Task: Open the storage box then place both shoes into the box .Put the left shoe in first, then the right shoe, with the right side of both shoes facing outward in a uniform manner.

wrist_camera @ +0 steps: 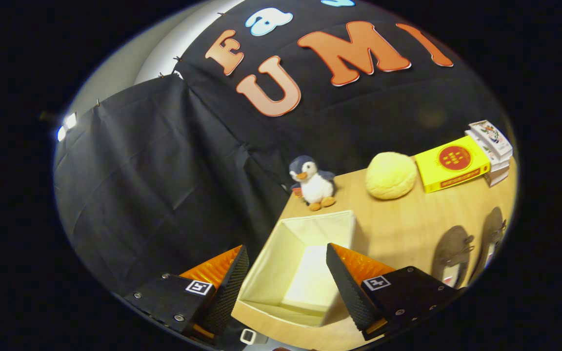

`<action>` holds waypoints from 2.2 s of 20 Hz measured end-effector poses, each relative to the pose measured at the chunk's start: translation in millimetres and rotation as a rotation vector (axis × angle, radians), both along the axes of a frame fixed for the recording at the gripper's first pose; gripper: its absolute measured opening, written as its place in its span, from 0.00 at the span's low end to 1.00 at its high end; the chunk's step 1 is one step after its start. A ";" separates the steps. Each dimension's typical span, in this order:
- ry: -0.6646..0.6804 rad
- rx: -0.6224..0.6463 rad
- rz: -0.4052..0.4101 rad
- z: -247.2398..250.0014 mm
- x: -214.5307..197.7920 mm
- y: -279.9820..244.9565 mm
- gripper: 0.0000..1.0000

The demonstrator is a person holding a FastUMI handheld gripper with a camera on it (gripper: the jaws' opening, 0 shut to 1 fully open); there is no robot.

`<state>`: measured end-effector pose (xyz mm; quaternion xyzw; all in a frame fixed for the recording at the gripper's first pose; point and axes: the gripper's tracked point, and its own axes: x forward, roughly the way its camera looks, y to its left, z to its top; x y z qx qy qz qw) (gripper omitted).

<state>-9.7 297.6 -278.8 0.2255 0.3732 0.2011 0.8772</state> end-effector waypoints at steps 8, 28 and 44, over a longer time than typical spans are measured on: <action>0.028 -0.279 -0.077 -68.0 -19.1 -139.3 0.97; 0.292 -0.525 -0.046 -231.0 -45.0 -234.5 0.66; 0.383 -0.312 -0.203 -191.7 -21.2 -209.4 0.05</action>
